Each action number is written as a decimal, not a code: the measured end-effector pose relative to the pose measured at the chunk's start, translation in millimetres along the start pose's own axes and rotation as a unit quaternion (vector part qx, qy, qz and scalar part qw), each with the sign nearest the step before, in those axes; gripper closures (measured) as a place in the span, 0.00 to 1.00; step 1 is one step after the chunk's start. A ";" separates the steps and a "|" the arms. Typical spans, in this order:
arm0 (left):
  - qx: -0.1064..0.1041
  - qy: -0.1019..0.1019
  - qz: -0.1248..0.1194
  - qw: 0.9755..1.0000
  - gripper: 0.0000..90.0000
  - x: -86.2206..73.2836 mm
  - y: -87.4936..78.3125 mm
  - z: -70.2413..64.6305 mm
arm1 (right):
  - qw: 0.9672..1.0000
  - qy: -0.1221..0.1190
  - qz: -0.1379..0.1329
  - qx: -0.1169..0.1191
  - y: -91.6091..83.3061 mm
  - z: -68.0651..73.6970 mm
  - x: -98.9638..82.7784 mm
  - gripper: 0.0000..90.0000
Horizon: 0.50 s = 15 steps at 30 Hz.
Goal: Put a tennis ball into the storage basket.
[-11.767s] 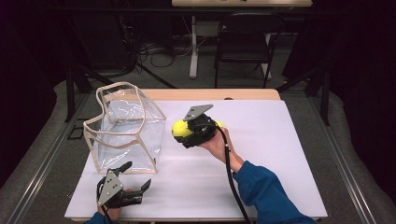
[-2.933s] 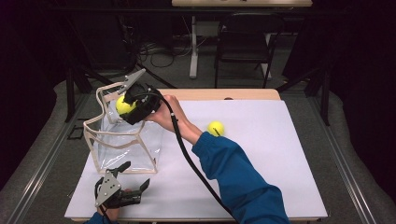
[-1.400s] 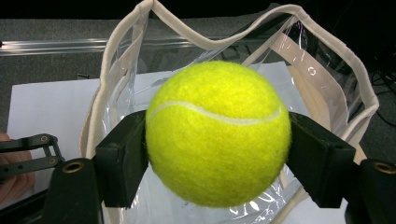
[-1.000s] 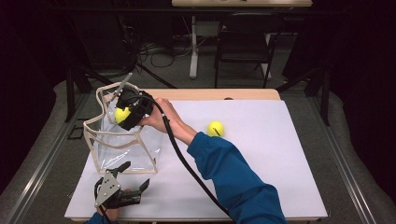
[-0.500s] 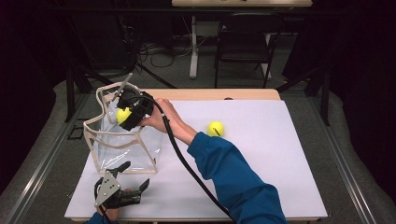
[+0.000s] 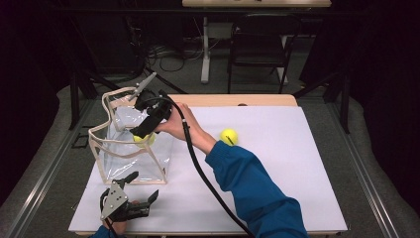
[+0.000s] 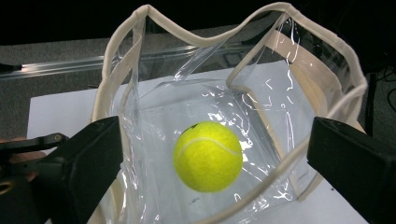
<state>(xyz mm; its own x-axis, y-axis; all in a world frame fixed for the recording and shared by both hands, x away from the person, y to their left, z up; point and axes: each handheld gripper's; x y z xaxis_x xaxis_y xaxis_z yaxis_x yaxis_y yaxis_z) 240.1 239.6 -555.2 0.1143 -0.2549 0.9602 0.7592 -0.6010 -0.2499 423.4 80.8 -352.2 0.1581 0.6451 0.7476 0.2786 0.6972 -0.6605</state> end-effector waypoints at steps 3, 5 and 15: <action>0.001 -0.001 0.000 1.000 0.11 0.0 0.3 -0.1 | 1.000 0.005 -0.010 0.001 -9.3 -3.1 -5.9 0.00; 0.001 -0.001 0.000 1.000 0.11 0.1 0.6 -0.5 | 1.000 0.008 -0.012 -0.002 -15.1 -5.7 -10.8 0.00; 0.001 0.001 0.002 1.000 0.11 0.0 0.7 -0.3 | 0.999 0.016 -0.027 -0.008 -39.3 -12.9 -32.5 0.00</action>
<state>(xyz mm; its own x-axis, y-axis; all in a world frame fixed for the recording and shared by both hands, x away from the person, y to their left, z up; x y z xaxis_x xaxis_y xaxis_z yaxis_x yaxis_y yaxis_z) 240.5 238.9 -555.4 0.1155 -0.2585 0.9591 0.7602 -0.5985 -0.2529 419.6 28.5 -349.6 0.1727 0.5965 0.7839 0.3035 0.7249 -0.6184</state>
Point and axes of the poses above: each handheld gripper's, and its own axes: y roughly forward along the jaws, x roughly out of its top, z roughly to its left, and after that the axes turned 1 degree about y, right-handed
